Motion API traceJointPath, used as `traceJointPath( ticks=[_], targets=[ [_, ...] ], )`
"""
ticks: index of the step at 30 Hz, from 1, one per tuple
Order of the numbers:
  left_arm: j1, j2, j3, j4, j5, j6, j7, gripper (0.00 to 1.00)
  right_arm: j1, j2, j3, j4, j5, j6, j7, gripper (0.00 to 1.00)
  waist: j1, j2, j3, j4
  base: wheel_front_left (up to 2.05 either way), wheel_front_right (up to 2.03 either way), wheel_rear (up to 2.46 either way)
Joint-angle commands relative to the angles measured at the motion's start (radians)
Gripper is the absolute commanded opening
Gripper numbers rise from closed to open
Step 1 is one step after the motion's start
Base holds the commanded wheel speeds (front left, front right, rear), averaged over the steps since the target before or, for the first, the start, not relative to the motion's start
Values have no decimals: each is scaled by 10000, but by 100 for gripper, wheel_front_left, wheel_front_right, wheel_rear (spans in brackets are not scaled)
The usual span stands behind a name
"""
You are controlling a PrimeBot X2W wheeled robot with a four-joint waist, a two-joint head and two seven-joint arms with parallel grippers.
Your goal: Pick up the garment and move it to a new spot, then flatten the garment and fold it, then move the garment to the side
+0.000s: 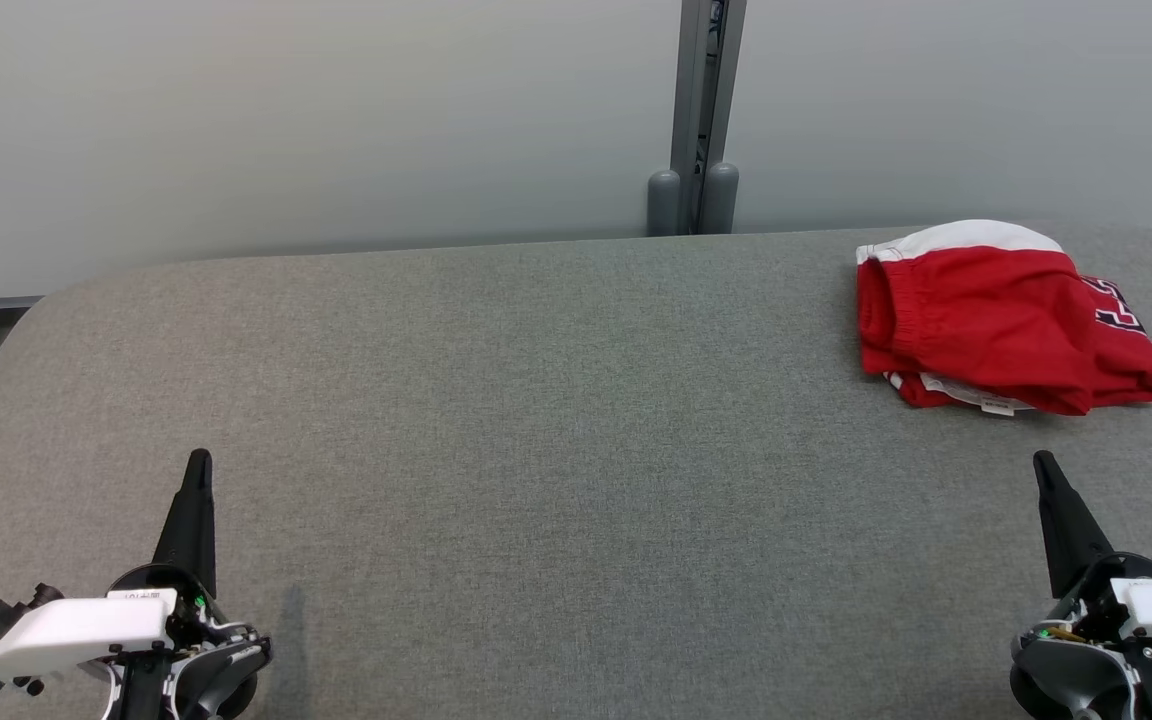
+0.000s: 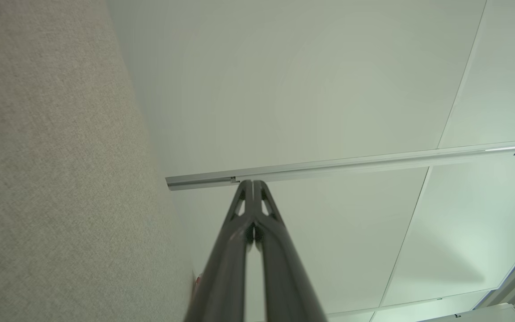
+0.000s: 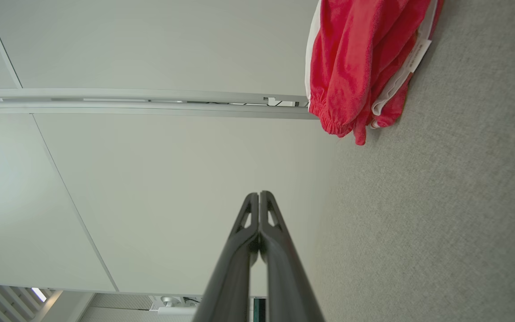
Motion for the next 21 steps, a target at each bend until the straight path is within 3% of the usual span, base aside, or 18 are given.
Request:
traceJointPath(
  ticks=[1,21],
  targets=[
    [-96,53,36,-29,-12,-75,35,0,-80,-15,-18,23,-7,7,32,0,0,-1,0,0,0,0,0],
    [-96,53,35,-28,-12,-75,34,0,-83,-8,-32,23,-27,7,42,0,0,-1,0,0,0,0,0]
  ],
)
